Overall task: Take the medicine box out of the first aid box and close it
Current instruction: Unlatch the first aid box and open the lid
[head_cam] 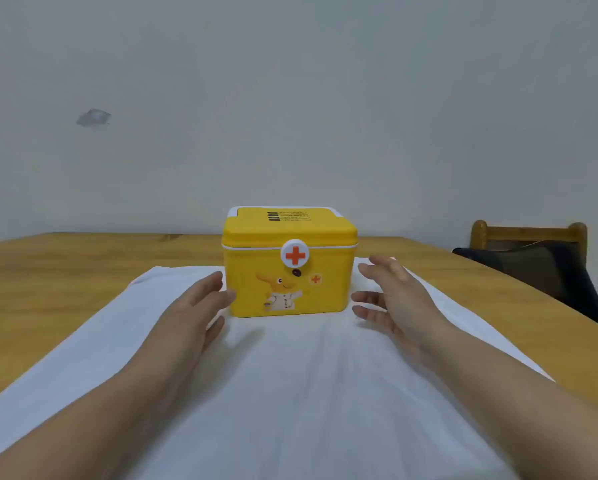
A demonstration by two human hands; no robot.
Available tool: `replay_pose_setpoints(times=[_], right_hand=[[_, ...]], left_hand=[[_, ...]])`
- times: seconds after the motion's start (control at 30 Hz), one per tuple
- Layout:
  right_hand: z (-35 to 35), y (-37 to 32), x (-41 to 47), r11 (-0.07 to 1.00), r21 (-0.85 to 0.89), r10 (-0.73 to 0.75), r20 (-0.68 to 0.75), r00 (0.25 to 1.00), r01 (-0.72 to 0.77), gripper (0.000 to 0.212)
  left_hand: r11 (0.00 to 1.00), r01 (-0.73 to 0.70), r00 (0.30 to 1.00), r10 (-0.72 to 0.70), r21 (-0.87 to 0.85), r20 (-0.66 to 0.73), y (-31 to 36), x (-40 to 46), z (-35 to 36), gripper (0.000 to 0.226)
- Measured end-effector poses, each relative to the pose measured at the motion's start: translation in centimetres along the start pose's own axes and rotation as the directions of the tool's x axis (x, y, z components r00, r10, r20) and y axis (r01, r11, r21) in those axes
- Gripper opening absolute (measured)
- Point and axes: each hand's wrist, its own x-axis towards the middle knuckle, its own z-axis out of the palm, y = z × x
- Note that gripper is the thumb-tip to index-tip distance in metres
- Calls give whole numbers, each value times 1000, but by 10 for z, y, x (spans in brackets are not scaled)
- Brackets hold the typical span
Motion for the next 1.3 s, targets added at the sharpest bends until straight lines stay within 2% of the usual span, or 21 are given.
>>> replay_pose_setpoints(times=[0.03,0.13,0.17,0.23,0.33,0.4,0.47,0.53,0.6,0.63,0.7,0.77,0.93,1.0,1.1,1.23,1.3], right_hand=[[1,0,1,999,10,30,8,1000,-31,59],[0,8,1,996,3,86,79,993,-87,74],[1,11,1,995,-7,104,99,990,-104,75],[1,17,0,993,-2,116,119,986,-117,71],[3,21,0,995,-40,100,171,980,-94,51],[5,23,-1,996,-57,84,173,981,-75,50],[4,25,0,995,-70,78,168,983,-67,59],[5,24,-1,994,-81,86,167,982,-73,68],[4,26,0,993,-89,96,156,983,-83,73],[3,25,0,992,-88,98,146,984,-86,73],[1,25,0,993,-84,91,126,988,-81,69],[0,26,-1,993,-93,82,110,991,-72,63],[3,27,-4,987,-159,29,26,999,-24,51],[6,27,-6,980,-201,-1,4,1000,2,52],[7,26,-10,960,-277,-50,-18,999,43,53],[4,26,-14,933,-354,-90,-65,994,61,49],[3,27,-15,915,-397,-112,-72,991,75,49]], left_hand=[[1000,21,1000,-21,-9,16,1,1,2,80],[998,62,992,-59,-27,114,4,1,9,55],[997,72,987,-69,-19,143,4,1,10,53],[997,78,983,-73,-23,170,5,0,11,62],[996,50,988,-39,-73,149,-1,1,10,79],[995,74,987,-64,-65,150,-1,2,9,86],[995,92,976,-86,-22,202,-1,1,9,61],[994,105,966,-99,-11,237,1,-1,8,54],[994,106,971,-99,-18,216,1,0,5,56],[993,114,973,-105,-29,207,1,0,5,49],[992,123,972,-115,-29,204,1,-2,5,37],[991,125,978,-117,-41,173,2,-4,6,35],[987,127,991,-122,-103,52,2,-6,6,68],[987,121,993,-119,-104,27,2,-7,6,69],[992,105,994,-104,-67,17,1,-8,4,62],[998,38,994,-43,48,104,3,-10,2,48],[997,23,995,-31,79,95,3,-10,0,48]])
